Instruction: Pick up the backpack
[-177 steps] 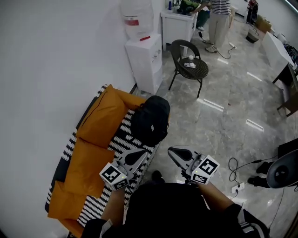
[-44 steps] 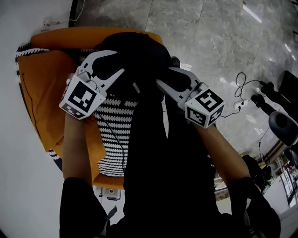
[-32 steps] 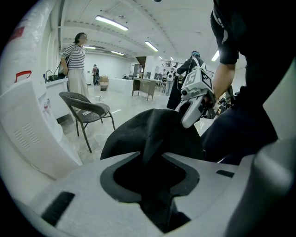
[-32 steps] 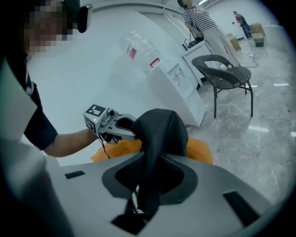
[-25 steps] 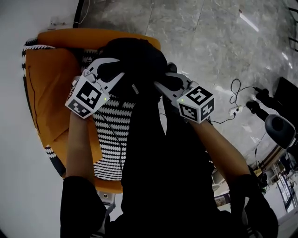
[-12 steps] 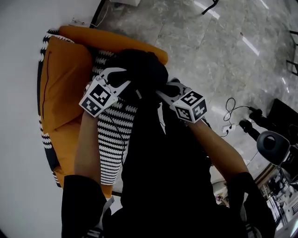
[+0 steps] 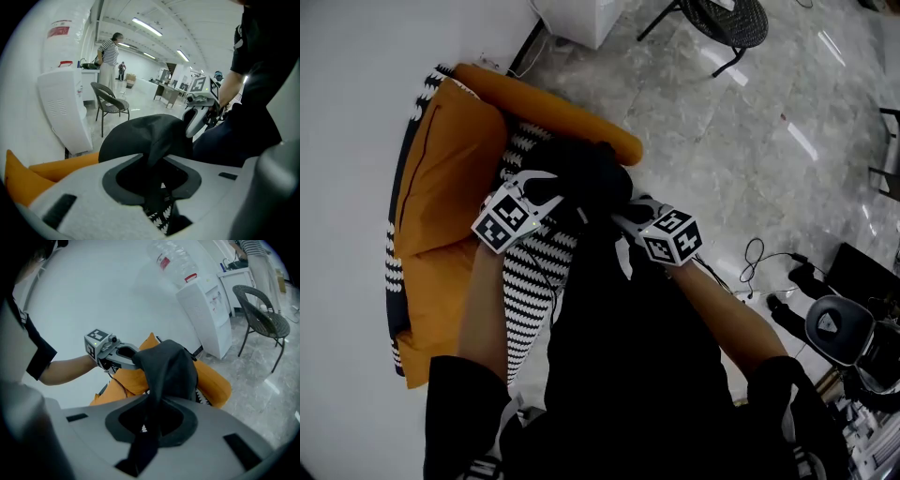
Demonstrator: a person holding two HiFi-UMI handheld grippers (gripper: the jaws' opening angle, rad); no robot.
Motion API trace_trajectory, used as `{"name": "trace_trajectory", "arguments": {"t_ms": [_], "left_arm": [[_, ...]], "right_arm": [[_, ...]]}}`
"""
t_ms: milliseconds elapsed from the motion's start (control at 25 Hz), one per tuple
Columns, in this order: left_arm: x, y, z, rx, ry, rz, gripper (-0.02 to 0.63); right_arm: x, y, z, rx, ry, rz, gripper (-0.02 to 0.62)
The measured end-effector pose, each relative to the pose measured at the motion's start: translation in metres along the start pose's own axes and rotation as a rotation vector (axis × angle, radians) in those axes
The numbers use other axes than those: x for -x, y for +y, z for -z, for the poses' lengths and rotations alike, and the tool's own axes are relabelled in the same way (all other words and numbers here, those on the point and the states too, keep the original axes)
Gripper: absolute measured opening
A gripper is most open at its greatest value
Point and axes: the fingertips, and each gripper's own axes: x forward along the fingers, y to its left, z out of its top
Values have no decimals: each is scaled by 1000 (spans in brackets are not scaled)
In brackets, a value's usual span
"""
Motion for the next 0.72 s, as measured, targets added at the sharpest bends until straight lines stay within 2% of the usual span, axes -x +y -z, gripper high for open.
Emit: {"name": "trace_trajectory", "arguments": {"t_ms": [360,720], "left_arm": [[25,-35,13,92,17,-10,94],[26,-63,4,190,-41,5,80]], "right_arm": [[17,20,-11,77,58,-41,54],[47,29,-28,133,50,-16,52]]}}
